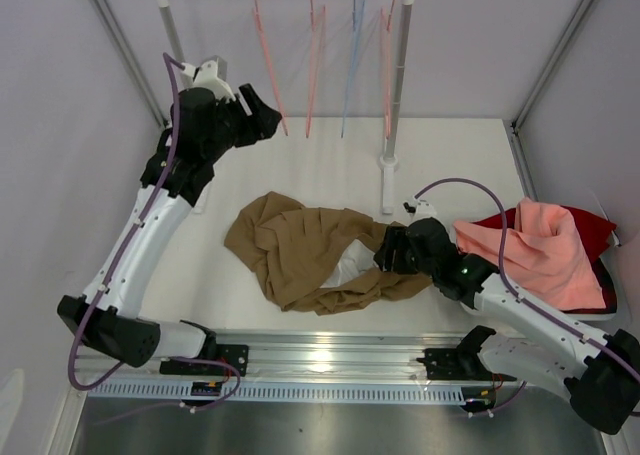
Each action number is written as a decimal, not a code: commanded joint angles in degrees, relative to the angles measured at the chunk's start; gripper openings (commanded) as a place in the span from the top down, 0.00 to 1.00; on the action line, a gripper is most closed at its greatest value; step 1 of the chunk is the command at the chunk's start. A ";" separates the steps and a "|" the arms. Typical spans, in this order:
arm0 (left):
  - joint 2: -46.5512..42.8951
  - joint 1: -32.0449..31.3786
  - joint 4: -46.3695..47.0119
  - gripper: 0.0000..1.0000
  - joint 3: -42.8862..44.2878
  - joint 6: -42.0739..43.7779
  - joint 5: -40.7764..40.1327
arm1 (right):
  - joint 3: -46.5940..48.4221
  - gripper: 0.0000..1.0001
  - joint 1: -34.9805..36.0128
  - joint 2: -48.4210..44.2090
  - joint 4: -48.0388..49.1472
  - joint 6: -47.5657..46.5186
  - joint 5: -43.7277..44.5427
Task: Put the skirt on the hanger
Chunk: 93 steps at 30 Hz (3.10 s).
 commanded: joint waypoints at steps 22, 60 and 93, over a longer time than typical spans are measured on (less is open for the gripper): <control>38.60 1.73 -9.24 0.31 56.24 12.05 -21.83 | 6.49 0.36 0.30 -3.58 -4.64 -2.06 3.46; 32.91 7.53 1.31 1.00 53.18 16.01 -5.84 | 6.05 0.47 0.30 -4.38 -4.38 -3.82 5.39; -10.15 7.44 3.77 1.00 -5.33 13.38 11.19 | 9.83 0.51 0.30 -3.32 -10.18 -4.52 2.32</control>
